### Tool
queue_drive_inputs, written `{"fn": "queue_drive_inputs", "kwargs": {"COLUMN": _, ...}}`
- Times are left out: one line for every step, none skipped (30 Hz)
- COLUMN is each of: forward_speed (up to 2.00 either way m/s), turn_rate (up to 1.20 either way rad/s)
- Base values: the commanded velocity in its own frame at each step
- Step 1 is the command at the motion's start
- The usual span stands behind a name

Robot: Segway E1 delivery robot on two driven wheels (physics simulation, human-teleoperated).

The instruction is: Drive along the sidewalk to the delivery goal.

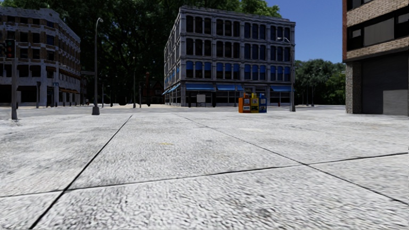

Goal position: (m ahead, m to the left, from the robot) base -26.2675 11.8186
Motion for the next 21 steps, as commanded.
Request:
{"fn": "queue_drive_inputs", "kwargs": {"forward_speed": 1.76, "turn_rate": 0.89}}
{"fn": "queue_drive_inputs", "kwargs": {"forward_speed": 1.76, "turn_rate": 0.89}}
{"fn": "queue_drive_inputs", "kwargs": {"forward_speed": 1.76, "turn_rate": 0.89}}
{"fn": "queue_drive_inputs", "kwargs": {"forward_speed": 1.76, "turn_rate": 0.89}}
{"fn": "queue_drive_inputs", "kwargs": {"forward_speed": 1.76, "turn_rate": 0.89}}
{"fn": "queue_drive_inputs", "kwargs": {"forward_speed": 1.76, "turn_rate": 0.89}}
{"fn": "queue_drive_inputs", "kwargs": {"forward_speed": 1.76, "turn_rate": 0.89}}
{"fn": "queue_drive_inputs", "kwargs": {"forward_speed": 1.76, "turn_rate": 0.88}}
{"fn": "queue_drive_inputs", "kwargs": {"forward_speed": 1.76, "turn_rate": 0.88}}
{"fn": "queue_drive_inputs", "kwargs": {"forward_speed": 1.76, "turn_rate": 0.88}}
{"fn": "queue_drive_inputs", "kwargs": {"forward_speed": 1.76, "turn_rate": 0.88}}
{"fn": "queue_drive_inputs", "kwargs": {"forward_speed": 1.76, "turn_rate": 0.86}}
{"fn": "queue_drive_inputs", "kwargs": {"forward_speed": 1.74, "turn_rate": 0.84}}
{"fn": "queue_drive_inputs", "kwargs": {"forward_speed": 1.71, "turn_rate": 0.83}}
{"fn": "queue_drive_inputs", "kwargs": {"forward_speed": 1.71, "turn_rate": 0.83}}
{"fn": "queue_drive_inputs", "kwargs": {"forward_speed": 1.69, "turn_rate": 0.82}}
{"fn": "queue_drive_inputs", "kwargs": {"forward_speed": 1.67, "turn_rate": 0.82}}
{"fn": "queue_drive_inputs", "kwargs": {"forward_speed": 1.67, "turn_rate": 0.82}}
{"fn": "queue_drive_inputs", "kwargs": {"forward_speed": 1.67, "turn_rate": 0.82}}
{"fn": "queue_drive_inputs", "kwargs": {"forward_speed": 1.66, "turn_rate": 0.82}}
{"fn": "queue_drive_inputs", "kwargs": {"forward_speed": 1.66, "turn_rate": 0.81}}
